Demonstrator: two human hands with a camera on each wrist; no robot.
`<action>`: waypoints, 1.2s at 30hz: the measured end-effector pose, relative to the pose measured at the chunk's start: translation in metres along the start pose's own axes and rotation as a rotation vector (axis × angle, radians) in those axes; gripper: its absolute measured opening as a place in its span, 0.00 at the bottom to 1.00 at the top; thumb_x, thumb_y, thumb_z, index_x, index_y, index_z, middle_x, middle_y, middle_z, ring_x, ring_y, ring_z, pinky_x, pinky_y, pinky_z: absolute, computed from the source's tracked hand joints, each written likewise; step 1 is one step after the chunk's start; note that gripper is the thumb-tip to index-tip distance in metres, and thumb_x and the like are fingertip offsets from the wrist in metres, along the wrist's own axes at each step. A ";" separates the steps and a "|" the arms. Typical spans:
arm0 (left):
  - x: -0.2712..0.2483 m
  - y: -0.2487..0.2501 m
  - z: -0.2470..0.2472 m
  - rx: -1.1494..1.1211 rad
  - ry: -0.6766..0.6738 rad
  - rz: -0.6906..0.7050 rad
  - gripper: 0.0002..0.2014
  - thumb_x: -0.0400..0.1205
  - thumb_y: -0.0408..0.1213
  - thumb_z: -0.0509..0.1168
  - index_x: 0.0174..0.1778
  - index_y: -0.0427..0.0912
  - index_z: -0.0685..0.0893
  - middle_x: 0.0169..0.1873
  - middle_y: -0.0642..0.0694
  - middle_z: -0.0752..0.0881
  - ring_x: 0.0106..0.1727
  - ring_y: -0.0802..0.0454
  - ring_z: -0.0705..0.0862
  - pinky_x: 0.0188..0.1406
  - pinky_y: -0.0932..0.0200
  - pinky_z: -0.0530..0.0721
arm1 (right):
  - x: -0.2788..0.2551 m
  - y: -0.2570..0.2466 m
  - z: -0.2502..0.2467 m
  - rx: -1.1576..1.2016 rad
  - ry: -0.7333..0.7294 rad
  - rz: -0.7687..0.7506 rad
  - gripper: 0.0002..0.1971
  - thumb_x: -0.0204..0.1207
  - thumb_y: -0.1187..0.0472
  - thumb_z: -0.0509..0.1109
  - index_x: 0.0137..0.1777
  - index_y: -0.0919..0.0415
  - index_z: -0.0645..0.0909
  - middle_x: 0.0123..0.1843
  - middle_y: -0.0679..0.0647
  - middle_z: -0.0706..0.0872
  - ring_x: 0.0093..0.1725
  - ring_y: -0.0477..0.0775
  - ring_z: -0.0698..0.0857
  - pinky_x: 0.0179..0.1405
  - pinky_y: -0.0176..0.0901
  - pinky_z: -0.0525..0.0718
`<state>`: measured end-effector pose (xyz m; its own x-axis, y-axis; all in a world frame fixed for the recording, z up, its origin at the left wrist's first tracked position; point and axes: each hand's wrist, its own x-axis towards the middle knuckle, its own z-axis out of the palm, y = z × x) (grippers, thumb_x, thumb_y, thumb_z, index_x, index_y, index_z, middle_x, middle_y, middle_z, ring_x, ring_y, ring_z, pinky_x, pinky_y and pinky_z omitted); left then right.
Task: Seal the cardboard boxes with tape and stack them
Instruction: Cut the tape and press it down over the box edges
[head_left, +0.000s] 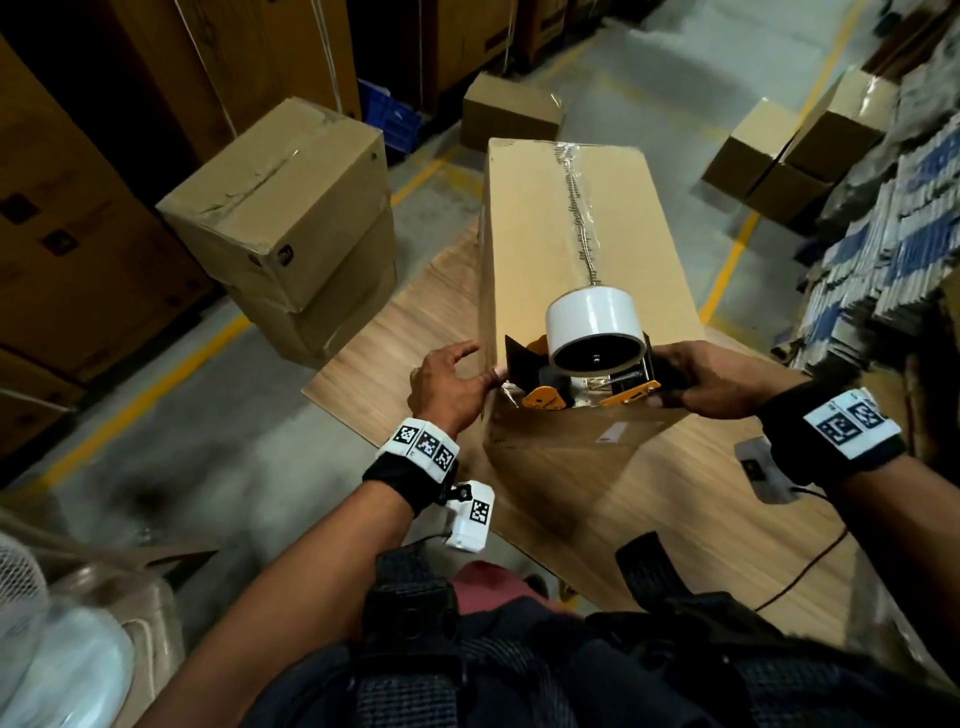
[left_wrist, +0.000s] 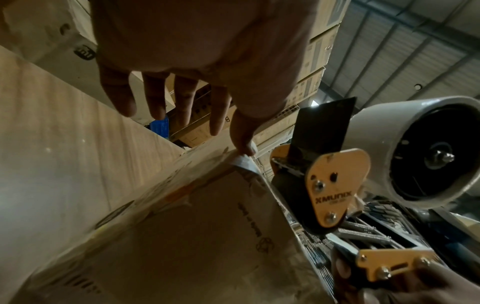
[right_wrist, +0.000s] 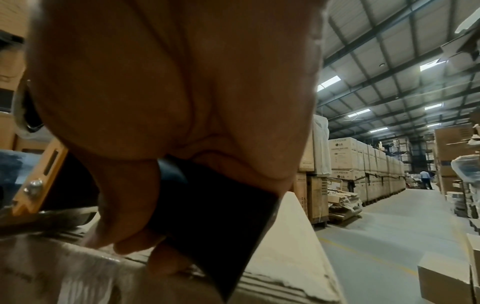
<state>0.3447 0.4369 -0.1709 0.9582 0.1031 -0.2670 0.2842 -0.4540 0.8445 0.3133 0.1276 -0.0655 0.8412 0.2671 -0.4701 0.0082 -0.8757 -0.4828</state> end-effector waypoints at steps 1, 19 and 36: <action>0.000 0.001 0.000 0.025 0.011 -0.012 0.28 0.72 0.56 0.82 0.69 0.61 0.88 0.73 0.48 0.86 0.76 0.41 0.81 0.73 0.38 0.82 | 0.000 0.001 0.000 -0.007 0.002 -0.010 0.23 0.79 0.70 0.77 0.63 0.41 0.82 0.53 0.32 0.89 0.45 0.19 0.81 0.45 0.15 0.73; -0.003 0.002 0.000 0.035 0.017 -0.086 0.27 0.61 0.70 0.80 0.55 0.68 0.89 0.68 0.46 0.88 0.75 0.39 0.80 0.74 0.34 0.79 | -0.056 0.066 -0.017 -0.068 0.112 0.094 0.26 0.77 0.66 0.80 0.53 0.27 0.79 0.48 0.36 0.91 0.51 0.48 0.88 0.49 0.40 0.78; -0.018 0.008 0.002 0.223 0.108 -0.030 0.18 0.73 0.67 0.78 0.53 0.63 0.89 0.67 0.51 0.88 0.74 0.40 0.79 0.71 0.38 0.75 | -0.035 0.085 -0.023 -0.140 0.111 0.040 0.25 0.75 0.64 0.81 0.48 0.27 0.77 0.46 0.40 0.90 0.49 0.52 0.88 0.49 0.48 0.80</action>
<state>0.3292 0.4299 -0.1601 0.9508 0.2083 -0.2291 0.3096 -0.6318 0.7106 0.2968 0.0347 -0.0732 0.8969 0.1918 -0.3985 0.0423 -0.9342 -0.3544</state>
